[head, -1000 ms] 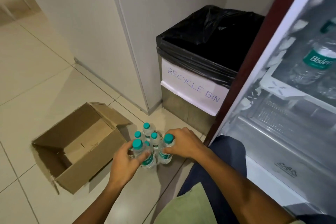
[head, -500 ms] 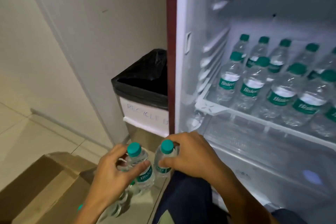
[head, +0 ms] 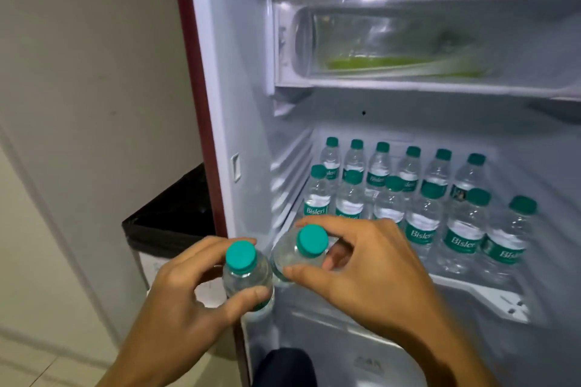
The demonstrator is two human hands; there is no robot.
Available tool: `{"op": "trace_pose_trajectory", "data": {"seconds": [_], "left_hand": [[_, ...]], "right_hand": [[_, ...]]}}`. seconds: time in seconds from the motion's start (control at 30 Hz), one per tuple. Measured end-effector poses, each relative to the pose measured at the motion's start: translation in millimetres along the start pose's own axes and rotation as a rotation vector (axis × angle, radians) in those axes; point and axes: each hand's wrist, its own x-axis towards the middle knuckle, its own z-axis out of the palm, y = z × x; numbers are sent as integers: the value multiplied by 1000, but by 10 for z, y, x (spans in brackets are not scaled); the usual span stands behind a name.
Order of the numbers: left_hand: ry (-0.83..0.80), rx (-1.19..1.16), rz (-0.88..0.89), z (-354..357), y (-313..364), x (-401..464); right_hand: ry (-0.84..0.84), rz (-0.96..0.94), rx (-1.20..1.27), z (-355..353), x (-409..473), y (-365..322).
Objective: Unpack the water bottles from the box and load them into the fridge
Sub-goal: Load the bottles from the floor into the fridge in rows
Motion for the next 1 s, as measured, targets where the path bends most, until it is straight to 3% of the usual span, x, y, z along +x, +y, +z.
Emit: {"op": "trace_pose_trajectory", "data": {"seconds": [0.17,0.37,0.63,0.83,1.0], "left_hand": [[75,-160,119,129,258,371],[167,-120,295,395,457,815],[160,-119,376,826,383,1435],[144,-212,297,1026,343,1800],[59,-245,107,1146,201,2178]], "right_hand": [[289,-101,60,-297,56,41],[447,-244,-25,-513,232,153],[490,-148,-172,-703,585,454],[412,-39,-280,-634,839,760],[342,128,-312,-658,1090,996]]}}
